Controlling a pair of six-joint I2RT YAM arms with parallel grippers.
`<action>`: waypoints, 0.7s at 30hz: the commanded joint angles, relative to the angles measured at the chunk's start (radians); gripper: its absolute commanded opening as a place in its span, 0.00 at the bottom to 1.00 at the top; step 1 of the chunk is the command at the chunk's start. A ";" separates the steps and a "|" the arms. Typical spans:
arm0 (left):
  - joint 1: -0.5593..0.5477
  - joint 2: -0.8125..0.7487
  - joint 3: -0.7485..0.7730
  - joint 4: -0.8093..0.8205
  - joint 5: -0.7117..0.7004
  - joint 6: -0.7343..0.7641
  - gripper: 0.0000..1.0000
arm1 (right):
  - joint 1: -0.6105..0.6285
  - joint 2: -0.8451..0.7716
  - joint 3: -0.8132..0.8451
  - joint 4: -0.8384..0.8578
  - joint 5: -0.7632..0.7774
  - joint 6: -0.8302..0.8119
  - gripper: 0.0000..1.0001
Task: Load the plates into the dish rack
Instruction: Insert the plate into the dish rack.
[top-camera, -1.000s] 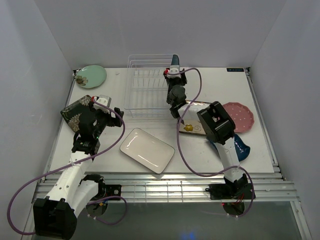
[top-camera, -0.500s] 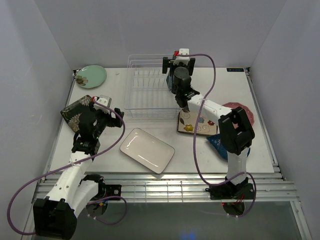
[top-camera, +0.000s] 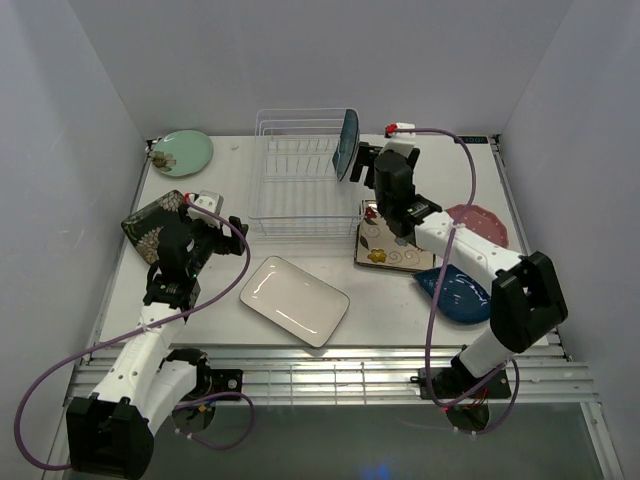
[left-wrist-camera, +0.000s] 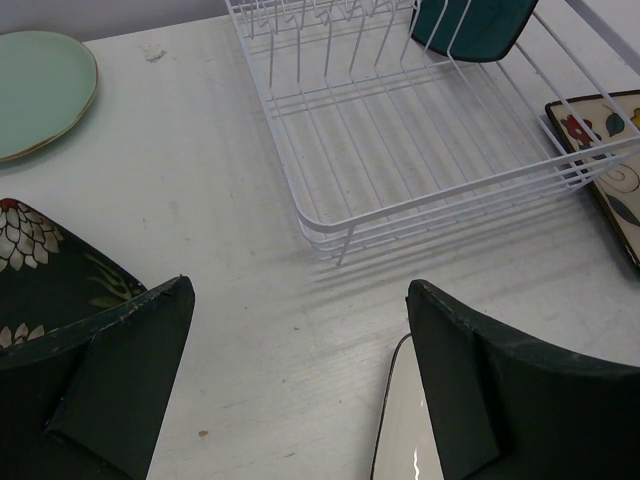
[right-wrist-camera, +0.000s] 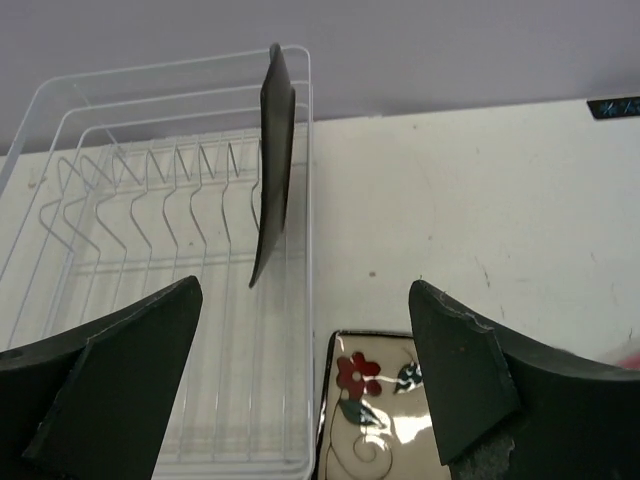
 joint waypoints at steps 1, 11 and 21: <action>-0.003 -0.005 0.013 -0.002 0.021 0.004 0.98 | -0.002 -0.084 -0.044 -0.121 -0.020 0.161 0.90; -0.003 0.002 0.013 0.000 0.022 0.005 0.98 | -0.002 -0.370 -0.355 -0.258 0.014 0.472 0.93; -0.003 0.002 0.012 0.000 0.030 0.005 0.98 | -0.003 -0.595 -0.552 -0.404 0.066 0.647 0.99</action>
